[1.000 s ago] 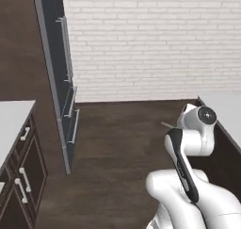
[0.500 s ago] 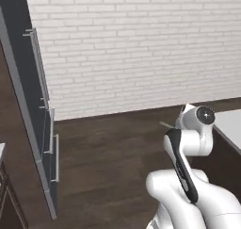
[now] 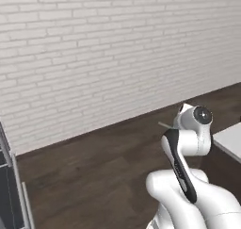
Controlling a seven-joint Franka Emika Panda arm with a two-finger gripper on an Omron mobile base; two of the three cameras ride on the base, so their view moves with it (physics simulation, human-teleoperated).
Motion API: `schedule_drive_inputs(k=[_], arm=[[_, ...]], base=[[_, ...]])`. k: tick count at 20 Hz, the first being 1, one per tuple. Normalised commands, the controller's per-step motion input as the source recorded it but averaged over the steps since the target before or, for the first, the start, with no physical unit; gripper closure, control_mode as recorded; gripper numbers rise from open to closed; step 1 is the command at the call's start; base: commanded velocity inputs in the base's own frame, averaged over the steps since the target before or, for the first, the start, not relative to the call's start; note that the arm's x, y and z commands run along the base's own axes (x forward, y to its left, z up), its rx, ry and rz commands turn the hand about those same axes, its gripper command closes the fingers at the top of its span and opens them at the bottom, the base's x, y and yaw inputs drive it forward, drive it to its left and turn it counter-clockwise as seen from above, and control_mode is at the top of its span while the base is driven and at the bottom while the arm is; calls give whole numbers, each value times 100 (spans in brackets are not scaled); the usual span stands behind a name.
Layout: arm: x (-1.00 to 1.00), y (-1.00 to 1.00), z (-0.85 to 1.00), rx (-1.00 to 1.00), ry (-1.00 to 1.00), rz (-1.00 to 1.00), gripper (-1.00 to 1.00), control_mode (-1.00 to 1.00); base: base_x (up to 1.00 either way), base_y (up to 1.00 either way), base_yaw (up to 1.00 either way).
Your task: Take a straw from the drawer in front and place it inside the glass cup on the dining counter.
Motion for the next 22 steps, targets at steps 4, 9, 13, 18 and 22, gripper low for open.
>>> schedule_drive_inputs(k=[4,9,13,18,22], arm=[[0,0,0,0,0,0,100,100],[0,0,0,0,0,0,100,100],[0,0,0,0,0,0,100,100],[0,0,0,0,0,0,100,100],[0,0,0,0,0,0,100,100]], base=[[99,51,-67],[90,55,-71],[88,58,-71],[97,47,-66],[100,19,-57]])
